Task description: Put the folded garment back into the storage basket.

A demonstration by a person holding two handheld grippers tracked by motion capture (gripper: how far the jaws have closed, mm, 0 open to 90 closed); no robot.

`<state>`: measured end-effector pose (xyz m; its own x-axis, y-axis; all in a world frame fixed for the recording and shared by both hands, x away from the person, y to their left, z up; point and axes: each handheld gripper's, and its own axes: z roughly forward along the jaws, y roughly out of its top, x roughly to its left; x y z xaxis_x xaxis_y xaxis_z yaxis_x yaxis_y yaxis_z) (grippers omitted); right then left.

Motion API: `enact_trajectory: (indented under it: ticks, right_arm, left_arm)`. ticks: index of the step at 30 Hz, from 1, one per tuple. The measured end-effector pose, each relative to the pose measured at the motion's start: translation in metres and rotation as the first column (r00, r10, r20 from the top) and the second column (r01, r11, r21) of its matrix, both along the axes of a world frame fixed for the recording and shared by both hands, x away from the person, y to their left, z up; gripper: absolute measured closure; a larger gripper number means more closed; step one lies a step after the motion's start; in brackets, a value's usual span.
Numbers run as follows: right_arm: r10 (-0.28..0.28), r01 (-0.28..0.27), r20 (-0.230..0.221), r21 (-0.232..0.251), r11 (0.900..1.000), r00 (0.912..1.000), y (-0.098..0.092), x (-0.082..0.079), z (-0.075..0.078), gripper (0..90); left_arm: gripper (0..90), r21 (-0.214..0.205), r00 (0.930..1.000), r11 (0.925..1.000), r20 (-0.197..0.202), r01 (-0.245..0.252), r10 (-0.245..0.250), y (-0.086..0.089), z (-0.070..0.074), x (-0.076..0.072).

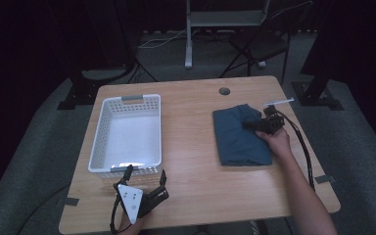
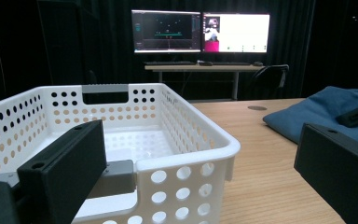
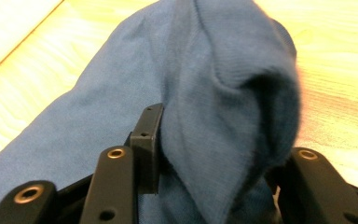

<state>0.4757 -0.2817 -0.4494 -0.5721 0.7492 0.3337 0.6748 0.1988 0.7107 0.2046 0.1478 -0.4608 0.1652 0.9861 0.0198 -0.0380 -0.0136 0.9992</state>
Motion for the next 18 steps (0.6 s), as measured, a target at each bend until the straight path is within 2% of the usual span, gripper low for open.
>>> enact_trajectory:
  ticks: [4,8,12,18]
  right_arm:
    - [-0.016,0.016,0.014,0.014,0.9998,0.9998,-0.001,-0.002,0.001,57.8]
    - [-0.026,0.025,0.041,0.005,0.9997,0.9988,0.0,-0.005,0.005,60.8]
    - [-0.031,0.029,0.043,0.03,0.9991,0.9986,-0.002,-0.007,0.008,62.9]
    - [-0.015,0.014,0.071,0.015,0.9998,0.9974,-0.002,-0.01,0.015,65.2]
  left_arm:
    - [3.5,0.0,1.0,1.0,0.0,0.0,0.0,0.0,0.0,0.0]
    - [3.5,-0.001,1.0,1.0,0.001,0.0,0.0,0.0,0.0,0.0]
    - [3.5,-0.001,1.0,1.0,0.001,0.0,0.0,0.0,0.0,0.0]
    - [3.5,0.0,1.0,1.0,-0.001,0.0,0.0,0.0,0.0,0.0]
